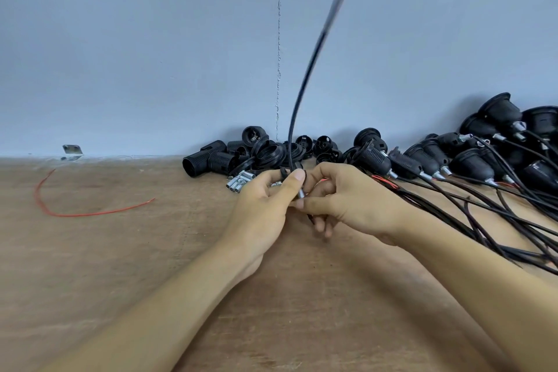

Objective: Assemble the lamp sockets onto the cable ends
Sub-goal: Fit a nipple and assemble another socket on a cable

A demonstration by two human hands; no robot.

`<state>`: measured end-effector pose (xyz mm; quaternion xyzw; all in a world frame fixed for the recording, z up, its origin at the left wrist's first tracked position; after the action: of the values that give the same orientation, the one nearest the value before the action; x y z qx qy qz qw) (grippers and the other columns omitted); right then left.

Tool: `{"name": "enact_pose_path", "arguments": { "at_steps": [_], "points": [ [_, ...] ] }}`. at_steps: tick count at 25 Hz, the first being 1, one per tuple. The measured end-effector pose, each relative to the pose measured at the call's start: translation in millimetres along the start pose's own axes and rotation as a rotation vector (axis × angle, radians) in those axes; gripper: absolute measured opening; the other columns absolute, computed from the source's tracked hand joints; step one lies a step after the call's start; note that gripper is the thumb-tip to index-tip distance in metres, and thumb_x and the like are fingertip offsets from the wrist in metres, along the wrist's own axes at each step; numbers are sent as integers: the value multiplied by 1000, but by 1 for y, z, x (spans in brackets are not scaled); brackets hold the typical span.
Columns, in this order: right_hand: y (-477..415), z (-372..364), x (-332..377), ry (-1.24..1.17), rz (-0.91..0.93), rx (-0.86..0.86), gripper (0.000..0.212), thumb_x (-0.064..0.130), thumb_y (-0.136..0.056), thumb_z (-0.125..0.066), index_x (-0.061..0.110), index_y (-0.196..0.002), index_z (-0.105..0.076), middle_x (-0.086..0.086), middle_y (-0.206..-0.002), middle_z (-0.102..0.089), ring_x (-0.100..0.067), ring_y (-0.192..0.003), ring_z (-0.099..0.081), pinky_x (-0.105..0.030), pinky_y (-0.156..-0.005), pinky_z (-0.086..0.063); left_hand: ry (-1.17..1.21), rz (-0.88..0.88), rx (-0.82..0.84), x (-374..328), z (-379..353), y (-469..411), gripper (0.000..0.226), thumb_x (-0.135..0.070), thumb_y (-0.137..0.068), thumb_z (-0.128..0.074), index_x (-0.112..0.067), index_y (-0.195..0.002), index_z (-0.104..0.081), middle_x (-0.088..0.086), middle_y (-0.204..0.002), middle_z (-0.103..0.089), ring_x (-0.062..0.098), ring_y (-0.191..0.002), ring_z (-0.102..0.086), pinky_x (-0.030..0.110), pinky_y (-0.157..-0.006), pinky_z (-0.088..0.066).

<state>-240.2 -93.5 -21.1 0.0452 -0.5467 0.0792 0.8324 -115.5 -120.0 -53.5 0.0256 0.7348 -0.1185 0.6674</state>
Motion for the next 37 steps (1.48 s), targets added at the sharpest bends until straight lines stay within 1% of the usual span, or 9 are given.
{"name": "enact_pose_path", "arguments": {
  "at_steps": [4, 7, 13, 19, 22, 26, 29, 33, 37],
  "points": [
    [2, 7, -4, 174, -102, 73, 15, 4, -89, -70, -1, -99, -61, -15, -71, -70, -17, -49, -55, -25, -43, -46, 72, 41, -18, 4, 0, -1, 30, -34, -92, -72, -7, -105, -71, 4, -87, -78, 19, -83, -73, 40, -88, -61],
    [1, 31, -3, 466, -153, -6, 6, 12, -87, -72, 12, -91, -67, -18, -76, -72, -21, -55, -55, -26, -48, -45, 110, 60, -84, 7, 7, -4, 35, -33, -88, -77, -4, -106, -71, 4, -87, -77, 15, -77, -68, 37, -81, -59],
    [20, 87, 5, 928, -382, -12, 5, 15, -86, -70, 18, -85, -67, 3, -51, -64, -14, -43, -56, -19, -46, -42, 292, 91, -143, 3, 18, -8, 14, -22, -92, -73, -8, -94, -71, 5, -81, -71, 13, -67, -65, 22, -60, -56],
    [26, 96, 18, 1182, -410, -135, 23, 31, -79, -77, 18, -97, -69, -3, -97, -68, -25, -94, -63, -33, -80, -52, 300, 95, -98, 0, 15, -5, 9, -15, -96, -67, -7, -97, -68, 13, -92, -68, 18, -67, -68, 25, -64, -60],
    [14, 63, 26, 1182, -197, -216, 21, 35, -81, -67, 19, -94, -62, -3, -96, -61, -26, -91, -60, -37, -77, -53, 350, 127, -53, 3, 7, -2, 9, -10, -97, -65, -3, -99, -70, 15, -97, -68, 20, -76, -73, 32, -77, -63],
    [5, 14, 27, 906, 118, -249, 18, 37, -94, -59, 24, -105, -65, 3, -102, -63, -20, -96, -60, -37, -83, -52, 456, 148, 5, 2, 2, 0, 10, 1, -96, -61, -2, -103, -67, 14, -92, -74, 24, -82, -75, 34, -82, -63],
    [0, 7, 16, 765, 172, -223, 16, 29, -99, -55, 26, -108, -68, 7, -90, -66, -15, -82, -60, -31, -74, -49, 495, 145, 16, 0, 4, -1, 15, 6, -94, -60, -1, -107, -64, 13, -88, -77, 26, -85, -77, 32, -79, -63],
    [-5, 20, 15, 796, 203, -184, 18, 24, -99, -55, 29, -108, -70, 18, -75, -57, 3, -69, -50, -10, -59, -33, 374, 121, -31, 2, 10, -3, 23, 3, -89, -70, -1, -111, -68, 11, -90, -76, 25, -84, -76, 32, -76, -63],
    [-6, 39, 10, 849, 135, -172, 17, 24, -98, -58, 34, -103, -71, 18, -75, -59, 2, -69, -53, -12, -55, -34, 166, 77, -62, 2, 14, -2, 29, -4, -81, -81, -16, -107, -74, 1, -92, -79, 18, -92, -74, 33, -89, -55]
  ]
}}
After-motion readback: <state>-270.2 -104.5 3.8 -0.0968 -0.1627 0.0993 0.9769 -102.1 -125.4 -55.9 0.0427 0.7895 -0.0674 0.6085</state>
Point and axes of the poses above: each hand's wrist, its own y-axis away from the middle knuckle, its own z-axis out of the back of the hand, x = y × z, the point moved 8 cm from there along -y, towards the middle knuckle
